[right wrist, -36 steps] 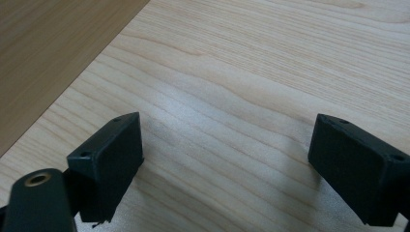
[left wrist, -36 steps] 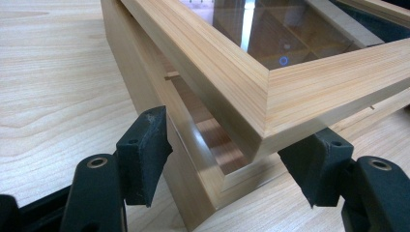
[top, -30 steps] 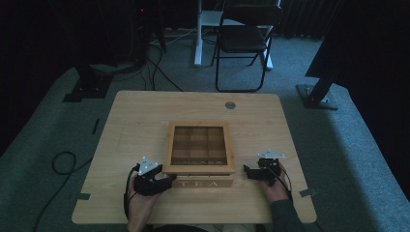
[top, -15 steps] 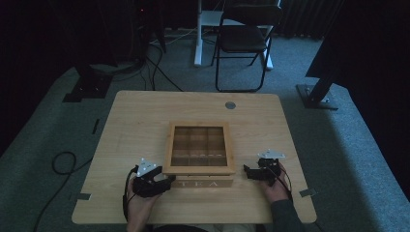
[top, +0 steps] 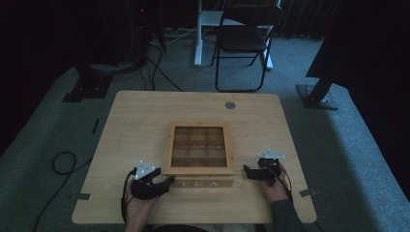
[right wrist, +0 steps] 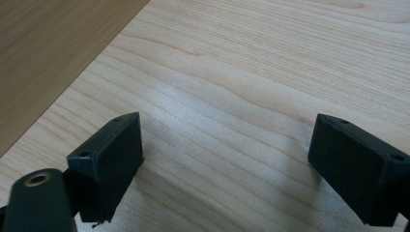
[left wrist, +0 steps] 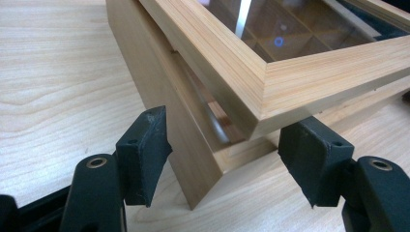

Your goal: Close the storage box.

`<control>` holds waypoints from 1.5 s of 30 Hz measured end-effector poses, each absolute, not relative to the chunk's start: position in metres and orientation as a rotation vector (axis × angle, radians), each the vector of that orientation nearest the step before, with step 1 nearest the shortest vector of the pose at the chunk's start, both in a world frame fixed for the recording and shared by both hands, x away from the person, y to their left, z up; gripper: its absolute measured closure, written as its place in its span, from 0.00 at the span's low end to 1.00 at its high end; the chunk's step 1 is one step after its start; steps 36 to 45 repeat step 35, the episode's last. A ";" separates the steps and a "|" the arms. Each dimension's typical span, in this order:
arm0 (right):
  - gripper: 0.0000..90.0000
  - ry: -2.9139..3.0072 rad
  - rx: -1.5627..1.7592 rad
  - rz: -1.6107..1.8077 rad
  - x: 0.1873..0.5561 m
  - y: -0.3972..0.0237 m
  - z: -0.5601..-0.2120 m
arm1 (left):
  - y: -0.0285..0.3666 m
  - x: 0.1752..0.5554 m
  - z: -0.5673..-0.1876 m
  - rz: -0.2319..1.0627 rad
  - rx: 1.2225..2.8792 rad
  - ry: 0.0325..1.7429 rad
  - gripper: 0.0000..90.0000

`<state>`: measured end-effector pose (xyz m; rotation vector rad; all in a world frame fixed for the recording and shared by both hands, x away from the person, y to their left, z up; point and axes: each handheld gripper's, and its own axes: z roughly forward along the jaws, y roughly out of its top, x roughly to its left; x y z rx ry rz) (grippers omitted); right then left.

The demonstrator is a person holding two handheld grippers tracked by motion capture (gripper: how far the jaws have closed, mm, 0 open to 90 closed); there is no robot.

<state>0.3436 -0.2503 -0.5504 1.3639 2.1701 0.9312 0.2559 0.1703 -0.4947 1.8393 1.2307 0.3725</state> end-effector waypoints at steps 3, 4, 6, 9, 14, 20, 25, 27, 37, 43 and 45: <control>0.13 2.170 1.364 0.931 0.344 -0.250 -0.550 | 0.169 0.253 -0.498 0.378 1.858 1.230 0.39; 0.13 2.170 1.364 0.931 0.344 -0.250 -0.550 | 0.168 0.252 -0.499 0.379 1.865 1.229 0.39; 0.13 2.170 1.365 0.931 0.344 -0.250 -0.550 | 0.168 0.251 -0.501 0.369 1.869 1.231 0.39; 0.13 2.170 1.365 0.931 0.344 -0.250 -0.550 | 0.168 0.250 -0.503 0.367 1.875 1.237 0.39; 0.13 2.170 1.365 0.931 0.344 -0.250 -0.550 | 0.169 0.247 -0.504 0.367 1.868 1.243 0.39; 0.13 2.170 1.365 0.931 0.344 -0.250 -0.550 | 0.170 0.240 -0.496 0.433 1.815 1.194 0.39; 0.13 2.170 1.365 0.931 0.344 -0.250 -0.550 | 0.176 0.238 -0.491 0.469 1.754 1.180 0.39; 0.13 2.170 1.365 0.931 0.344 -0.250 -0.550 | 0.179 0.237 -0.488 0.504 1.735 1.170 0.39; 0.13 2.170 1.365 0.931 0.344 -0.250 -0.550 | 0.199 0.235 -0.478 0.672 1.644 1.178 0.38; 0.13 2.170 1.365 0.931 0.344 -0.250 -0.550 | 0.199 0.235 -0.478 0.672 1.644 1.178 0.38; 0.13 2.170 1.365 0.931 0.344 -0.250 -0.550 | 0.199 0.235 -0.478 0.672 1.644 1.178 0.38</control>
